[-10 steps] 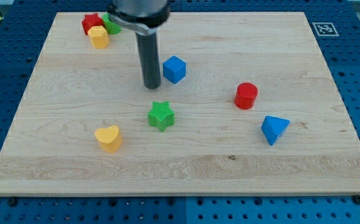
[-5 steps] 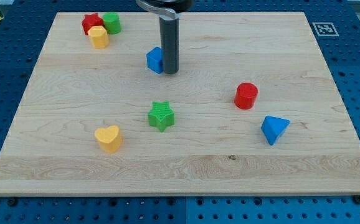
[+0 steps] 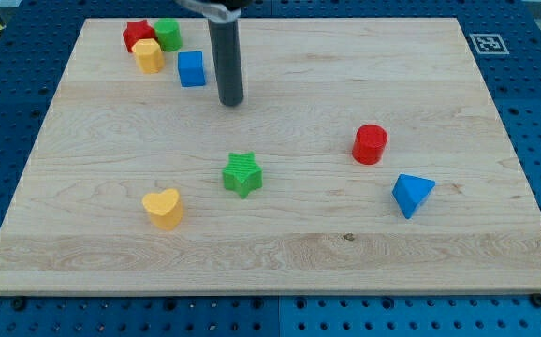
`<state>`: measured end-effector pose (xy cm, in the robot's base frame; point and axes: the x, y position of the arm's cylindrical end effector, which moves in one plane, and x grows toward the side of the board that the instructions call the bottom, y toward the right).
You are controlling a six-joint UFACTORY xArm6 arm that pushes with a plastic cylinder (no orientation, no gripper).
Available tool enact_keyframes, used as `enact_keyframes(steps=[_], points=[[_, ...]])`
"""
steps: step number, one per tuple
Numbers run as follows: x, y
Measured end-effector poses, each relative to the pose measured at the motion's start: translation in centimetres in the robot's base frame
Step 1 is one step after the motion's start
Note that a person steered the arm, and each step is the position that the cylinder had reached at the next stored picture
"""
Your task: Push the blue cube closer to the yellow hexagon
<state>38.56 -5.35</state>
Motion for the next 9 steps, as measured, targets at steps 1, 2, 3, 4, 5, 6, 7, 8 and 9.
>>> enact_keyframes(steps=[1, 2, 3, 4, 5, 6, 7, 8, 9], points=[[-1.8, -1.3], [-6.3, -3.7], [-7.2, -5.2], [-7.1, -5.3], [-3.8, -4.2], [-5.9, -4.9], [-8.1, -6.5], [-5.4, -6.5], [-2.6, -6.9]])
